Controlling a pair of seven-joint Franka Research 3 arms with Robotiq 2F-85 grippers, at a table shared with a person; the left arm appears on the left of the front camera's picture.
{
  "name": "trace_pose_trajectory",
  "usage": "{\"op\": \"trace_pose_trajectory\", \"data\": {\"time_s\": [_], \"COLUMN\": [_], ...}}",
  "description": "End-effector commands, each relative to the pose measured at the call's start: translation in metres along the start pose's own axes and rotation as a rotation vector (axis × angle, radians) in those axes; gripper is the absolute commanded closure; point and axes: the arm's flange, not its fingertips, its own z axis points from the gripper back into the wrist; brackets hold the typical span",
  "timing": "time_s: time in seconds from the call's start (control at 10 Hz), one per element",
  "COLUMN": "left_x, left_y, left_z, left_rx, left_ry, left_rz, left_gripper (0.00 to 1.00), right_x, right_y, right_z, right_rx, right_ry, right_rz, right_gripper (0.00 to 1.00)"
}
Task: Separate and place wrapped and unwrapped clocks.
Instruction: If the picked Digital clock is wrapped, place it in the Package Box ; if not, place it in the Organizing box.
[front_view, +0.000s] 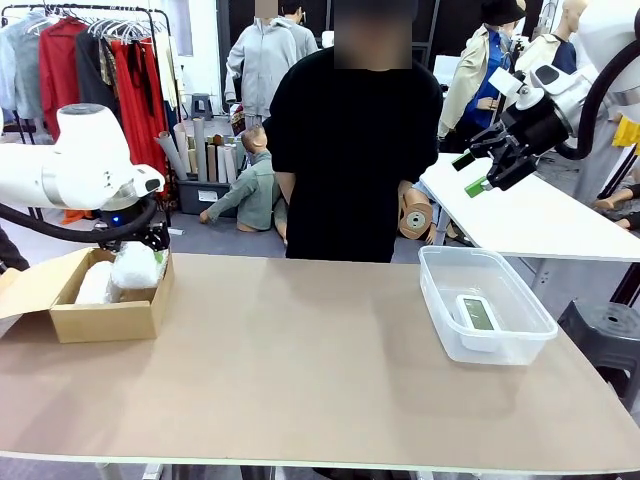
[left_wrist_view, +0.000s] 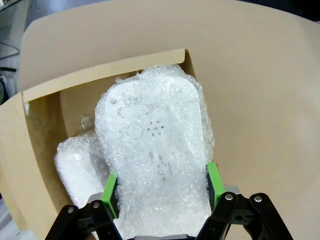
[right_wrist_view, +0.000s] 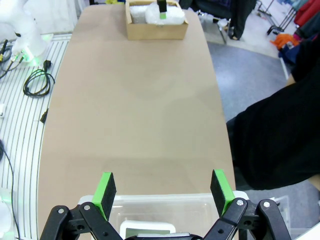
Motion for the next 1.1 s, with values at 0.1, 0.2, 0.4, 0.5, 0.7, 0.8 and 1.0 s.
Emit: {"op": "trace_pose_trajectory", "data": {"time_s": [0.1, 0.2, 0.4, 0.5, 0.7, 0.8, 1.0], "left_x": [-0.011, -0.014, -0.022, -0.024, -0.026, -0.028, -0.030], "left_y": [0.004, 0.006, 0.009, 0.011, 0.011, 0.008, 0.007], "left_z": [0.000, -0.001, -0.006, -0.010, -0.018, -0.024, -0.035], "left_rx": [-0.020, -0.016, -0.006, 0.004, 0.021, 0.015, -0.005], "left_ry": [0.006, 0.017, 0.048, 0.058, 0.074, 0.089, 0.095], "left_rz": [0.001, 0.010, 0.016, 0.023, 0.023, 0.025, 0.015], "left_gripper": [1.00, 1.00, 1.00, 1.00, 1.00, 1.00, 1.00], "right_x": [0.001, 0.001, 0.001, 0.001, 0.001, 0.001, 0.001], "right_y": [0.000, 0.000, 0.000, 0.000, 0.000, 0.000, 0.000], "right_z": [0.001, 0.001, 0.001, 0.001, 0.001, 0.001, 0.001], "right_rx": [-0.001, -0.001, -0.001, -0.001, -0.001, -0.001, -0.001], "right_ry": [0.000, 0.000, 0.000, 0.000, 0.000, 0.000, 0.000], "right_rz": [0.003, 0.003, 0.003, 0.003, 0.003, 0.003, 0.003], "right_gripper": [0.00, 0.00, 0.00, 0.00, 0.00, 0.00, 0.00]}}
